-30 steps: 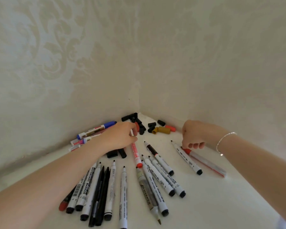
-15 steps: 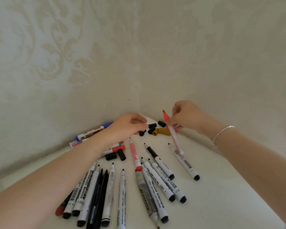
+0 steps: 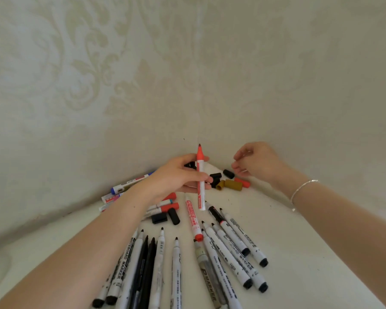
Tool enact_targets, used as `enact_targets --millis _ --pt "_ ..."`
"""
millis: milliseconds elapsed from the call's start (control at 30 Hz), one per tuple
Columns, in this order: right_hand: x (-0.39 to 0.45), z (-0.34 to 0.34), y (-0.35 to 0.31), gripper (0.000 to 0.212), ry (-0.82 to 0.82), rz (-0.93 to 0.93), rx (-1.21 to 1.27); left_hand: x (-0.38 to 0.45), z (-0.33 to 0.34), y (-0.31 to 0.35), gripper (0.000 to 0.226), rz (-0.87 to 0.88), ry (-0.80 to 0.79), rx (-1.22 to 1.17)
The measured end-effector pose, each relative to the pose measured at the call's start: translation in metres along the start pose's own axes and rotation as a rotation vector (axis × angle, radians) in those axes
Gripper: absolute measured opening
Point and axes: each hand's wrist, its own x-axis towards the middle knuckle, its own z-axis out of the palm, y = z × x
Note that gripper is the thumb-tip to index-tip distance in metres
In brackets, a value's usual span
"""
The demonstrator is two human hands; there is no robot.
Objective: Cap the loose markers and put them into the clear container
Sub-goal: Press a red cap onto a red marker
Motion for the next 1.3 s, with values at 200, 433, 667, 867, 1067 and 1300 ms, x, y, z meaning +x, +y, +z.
enact_targets --millis 200,433,667,867,1067,1300 --pt "0.013 0.013 0.027 0.024 -0.038 -0.135 -0.977 0.001 -0.020 0.005 0.042 0.050 0.052 0.006" --pt "0.016 0.026 0.034 0.027 -0.144 -0.265 -1.308 -0.004 -0.031 0.003 0.039 0.079 0.014 0.044" --pt "0.021 0.035 -0.024 0.018 0.127 -0.188 -0.646 -0.004 -0.049 0.003 0.026 0.068 0.011 0.191" --pt "0.005 0.037 -0.076 0.022 -0.123 -0.111 0.281 -0.005 -0.055 0.005 0.024 0.127 0.106 0.244" --pt "0.007 0.033 -0.072 0.019 -0.176 -0.191 0.219 -0.004 -0.063 0.004 0.030 0.139 0.157 0.350" --pt "0.003 0.039 -0.073 0.019 -0.260 -0.233 0.163 -0.006 -0.054 0.007 0.026 0.160 0.120 0.356"
